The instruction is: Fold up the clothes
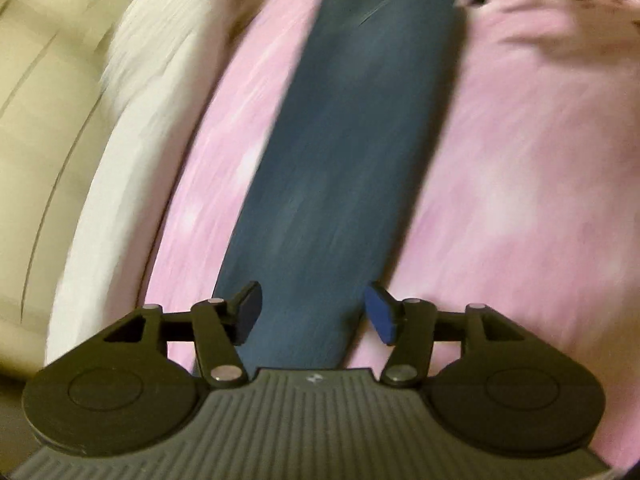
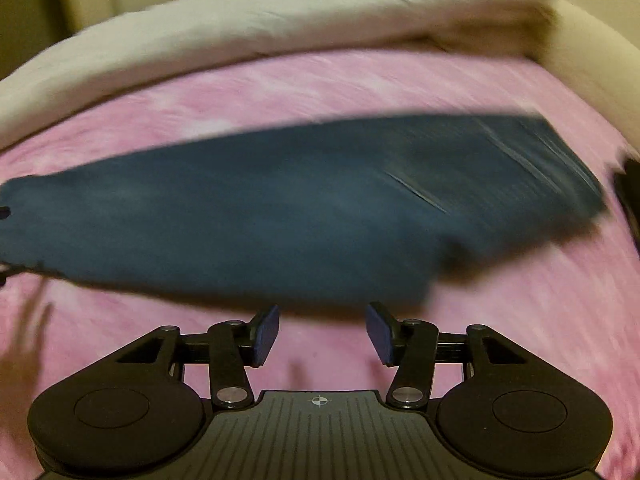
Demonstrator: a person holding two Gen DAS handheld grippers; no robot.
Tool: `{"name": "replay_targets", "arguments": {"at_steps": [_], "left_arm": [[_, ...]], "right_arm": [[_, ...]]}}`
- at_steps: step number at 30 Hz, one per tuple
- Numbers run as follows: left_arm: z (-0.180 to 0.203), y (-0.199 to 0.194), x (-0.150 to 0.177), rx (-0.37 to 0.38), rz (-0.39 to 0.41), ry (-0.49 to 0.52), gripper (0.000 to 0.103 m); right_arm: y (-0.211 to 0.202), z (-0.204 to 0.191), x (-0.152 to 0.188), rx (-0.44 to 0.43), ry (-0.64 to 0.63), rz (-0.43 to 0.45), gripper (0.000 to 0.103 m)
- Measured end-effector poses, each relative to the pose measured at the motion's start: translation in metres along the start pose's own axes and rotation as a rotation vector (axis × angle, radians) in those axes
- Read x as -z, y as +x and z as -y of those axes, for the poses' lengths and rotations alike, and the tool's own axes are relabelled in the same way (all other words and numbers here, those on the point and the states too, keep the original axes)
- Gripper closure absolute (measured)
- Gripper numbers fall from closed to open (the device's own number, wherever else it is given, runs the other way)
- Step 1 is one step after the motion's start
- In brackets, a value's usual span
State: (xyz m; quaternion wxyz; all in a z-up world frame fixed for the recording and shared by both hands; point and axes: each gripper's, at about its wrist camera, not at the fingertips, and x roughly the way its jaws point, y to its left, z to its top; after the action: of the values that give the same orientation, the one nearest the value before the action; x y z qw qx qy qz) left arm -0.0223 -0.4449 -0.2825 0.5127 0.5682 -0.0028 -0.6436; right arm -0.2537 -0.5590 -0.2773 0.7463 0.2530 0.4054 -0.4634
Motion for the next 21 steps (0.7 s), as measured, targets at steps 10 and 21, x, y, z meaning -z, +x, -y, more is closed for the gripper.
{"name": "replay_targets", "arguments": {"at_steps": [10, 21], "left_arm": [[0.076, 0.045, -0.117, 0.096, 0.175, 0.294, 0.046], [0.058, 0.077, -0.187, 0.275, 0.146, 0.143, 0.096]], "right_arm": [[0.001, 0.069, 0.015, 0.0, 0.058, 0.039, 0.049], [0.023, 0.096, 0.023, -0.05, 0.096, -0.051, 0.048]]}}
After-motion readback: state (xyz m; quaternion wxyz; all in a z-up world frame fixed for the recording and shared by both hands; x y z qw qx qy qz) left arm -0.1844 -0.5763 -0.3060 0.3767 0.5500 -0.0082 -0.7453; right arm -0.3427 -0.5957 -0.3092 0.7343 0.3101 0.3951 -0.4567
